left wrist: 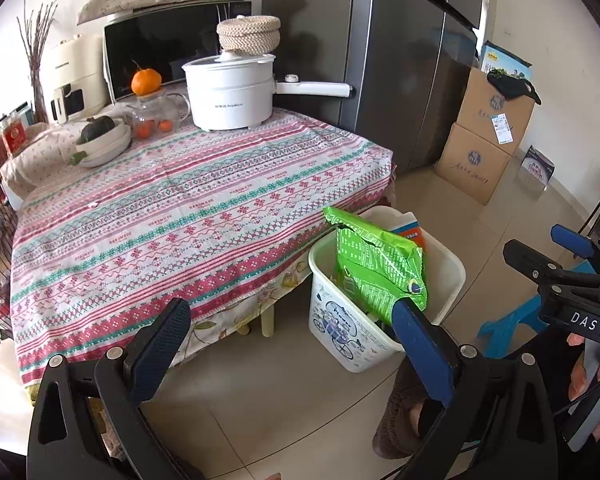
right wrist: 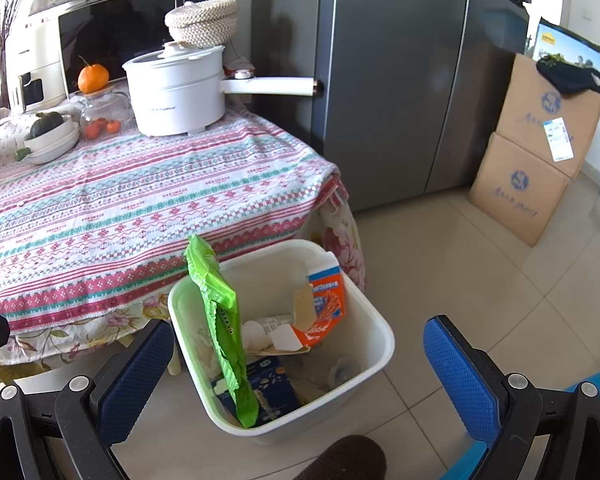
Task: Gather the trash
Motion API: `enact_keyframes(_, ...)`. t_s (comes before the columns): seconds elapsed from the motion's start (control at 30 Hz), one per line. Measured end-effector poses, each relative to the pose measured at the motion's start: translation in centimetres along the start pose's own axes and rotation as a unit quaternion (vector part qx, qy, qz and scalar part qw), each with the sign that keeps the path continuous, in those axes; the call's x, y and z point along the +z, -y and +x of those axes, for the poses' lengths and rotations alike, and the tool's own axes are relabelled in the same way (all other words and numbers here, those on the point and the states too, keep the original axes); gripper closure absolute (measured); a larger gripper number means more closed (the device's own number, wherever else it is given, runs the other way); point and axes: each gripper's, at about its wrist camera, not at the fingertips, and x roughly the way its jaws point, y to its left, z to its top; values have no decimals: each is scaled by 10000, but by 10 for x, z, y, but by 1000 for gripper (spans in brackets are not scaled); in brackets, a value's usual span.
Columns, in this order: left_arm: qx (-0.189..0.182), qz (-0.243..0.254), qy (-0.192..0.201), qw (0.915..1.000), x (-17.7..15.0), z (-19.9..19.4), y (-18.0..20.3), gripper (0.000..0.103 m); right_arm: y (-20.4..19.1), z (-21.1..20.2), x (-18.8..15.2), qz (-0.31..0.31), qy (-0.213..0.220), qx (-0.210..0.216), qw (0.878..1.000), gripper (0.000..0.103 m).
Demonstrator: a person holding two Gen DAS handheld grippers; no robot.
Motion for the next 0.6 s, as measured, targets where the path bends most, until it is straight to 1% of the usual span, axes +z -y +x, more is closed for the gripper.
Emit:
enact_keyframes(0.43, 109, 93, 4, 9999, -1, 1, 3, 1, 2, 1, 0, 15, 11, -5, 10000, 0)
enact_keyframes(0.6, 100, 55, -103, 9999, -2, 5, 2, 1, 2, -1, 0, 52, 13, -14, 10000, 0)
